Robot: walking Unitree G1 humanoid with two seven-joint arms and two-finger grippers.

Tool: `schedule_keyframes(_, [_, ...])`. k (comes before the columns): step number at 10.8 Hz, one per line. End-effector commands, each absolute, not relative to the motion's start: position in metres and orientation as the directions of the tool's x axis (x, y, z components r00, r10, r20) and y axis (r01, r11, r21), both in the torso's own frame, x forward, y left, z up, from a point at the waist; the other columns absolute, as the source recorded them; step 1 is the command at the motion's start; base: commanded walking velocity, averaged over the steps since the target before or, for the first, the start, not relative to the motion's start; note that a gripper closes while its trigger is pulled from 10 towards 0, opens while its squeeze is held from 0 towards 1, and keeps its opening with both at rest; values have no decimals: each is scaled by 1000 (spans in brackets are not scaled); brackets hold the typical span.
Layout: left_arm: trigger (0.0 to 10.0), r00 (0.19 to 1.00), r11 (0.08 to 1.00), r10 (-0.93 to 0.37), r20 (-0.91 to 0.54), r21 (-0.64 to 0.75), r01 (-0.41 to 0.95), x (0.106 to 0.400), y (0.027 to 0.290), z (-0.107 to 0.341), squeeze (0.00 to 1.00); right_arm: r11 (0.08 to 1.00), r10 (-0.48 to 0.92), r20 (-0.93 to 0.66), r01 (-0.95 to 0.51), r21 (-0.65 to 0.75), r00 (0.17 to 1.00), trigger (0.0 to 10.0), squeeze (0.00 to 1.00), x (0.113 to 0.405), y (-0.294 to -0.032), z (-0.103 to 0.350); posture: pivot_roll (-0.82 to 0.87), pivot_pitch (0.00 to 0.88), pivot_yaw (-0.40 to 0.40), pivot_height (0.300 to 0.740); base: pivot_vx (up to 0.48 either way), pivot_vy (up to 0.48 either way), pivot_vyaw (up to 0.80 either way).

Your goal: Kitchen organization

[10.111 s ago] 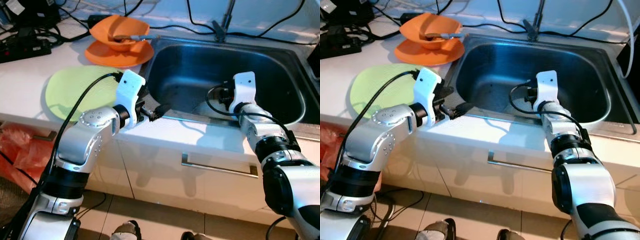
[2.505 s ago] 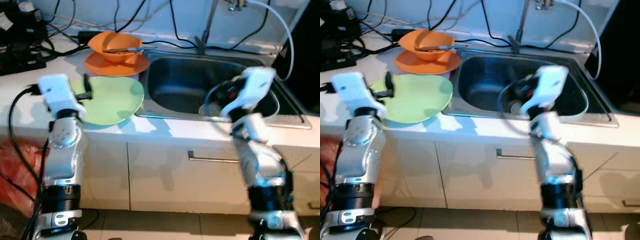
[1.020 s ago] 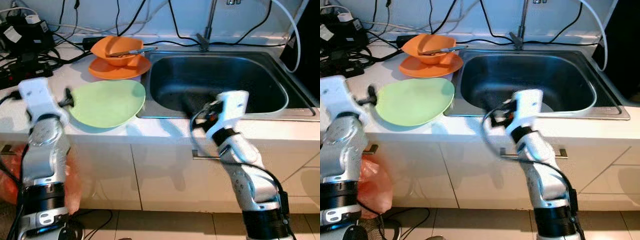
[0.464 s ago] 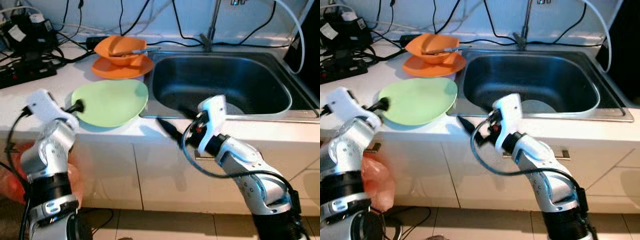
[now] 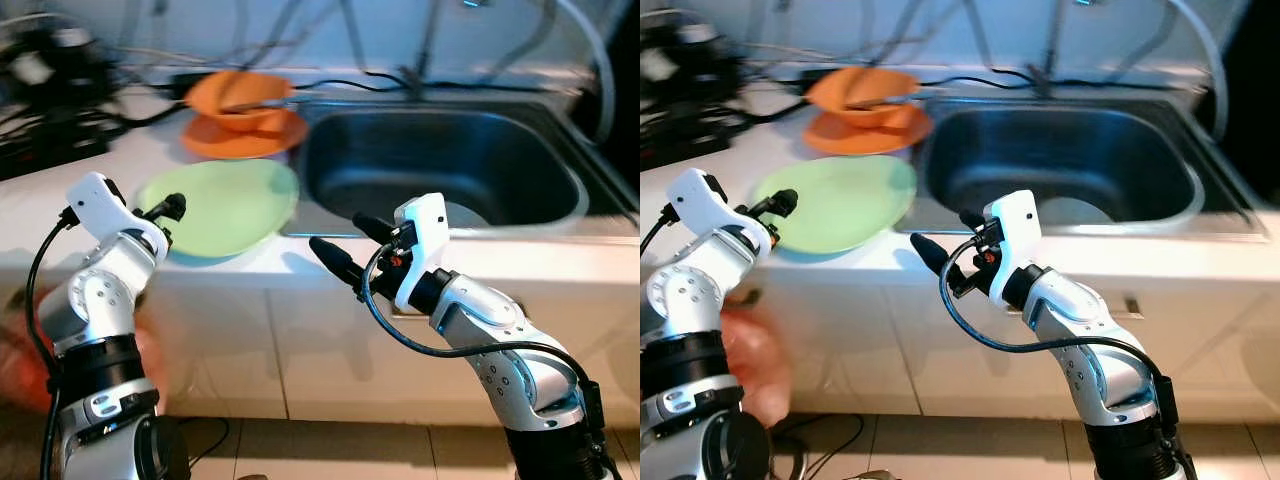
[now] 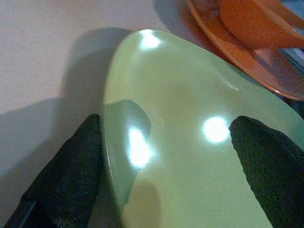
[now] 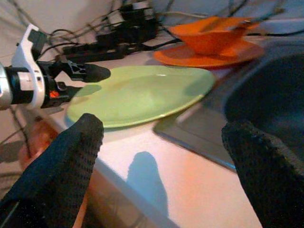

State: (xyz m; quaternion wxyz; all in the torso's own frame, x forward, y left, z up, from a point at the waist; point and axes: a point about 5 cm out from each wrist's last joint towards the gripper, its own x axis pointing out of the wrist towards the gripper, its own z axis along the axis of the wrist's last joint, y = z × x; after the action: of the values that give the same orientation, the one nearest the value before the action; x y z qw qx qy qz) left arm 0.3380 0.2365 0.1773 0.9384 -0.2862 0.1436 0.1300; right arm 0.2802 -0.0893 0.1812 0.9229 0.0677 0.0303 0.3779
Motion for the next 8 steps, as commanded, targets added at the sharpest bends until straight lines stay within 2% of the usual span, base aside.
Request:
schedule_keyframes(1, [10000,888,784,101,-449,-513,-348,336,228,155,0,714,691,2,-683,154,723,10000,0,281,-91,184,111,64,28,740,0,0,0])
schedule_keyframes(3, [10000,895,762,59,-443,-559,-327,336,225,156,0,712,692,12,-685,155,722,10000,0,281,-92,186,112,68,29,740,0,0,0])
schedule_keyframes(5, [10000,897,730,3,-442,-612,-304,338,221,159,0,669,736,-6,-727,155,676,10000,0,277,-94,187,111,70,27,740,0,0,0])
schedule_keyframes(6, [3373,901,714,-4,-433,-632,-301,338,221,160,0,661,745,-18,-735,147,667,10000,0,276,-96,186,111,70,28,740,0,0,0])
schedule_keyframes(7, [0,905,692,-21,-425,-659,-293,338,220,161,0,672,738,-44,-728,135,673,10000,0,277,-98,184,112,71,27,740,0,0,0])
schedule_keyframes(8, [0,906,683,-29,-422,-670,-290,338,219,161,0,683,730,-68,-719,131,680,10000,0,278,-99,181,114,71,27,740,0,0,0])
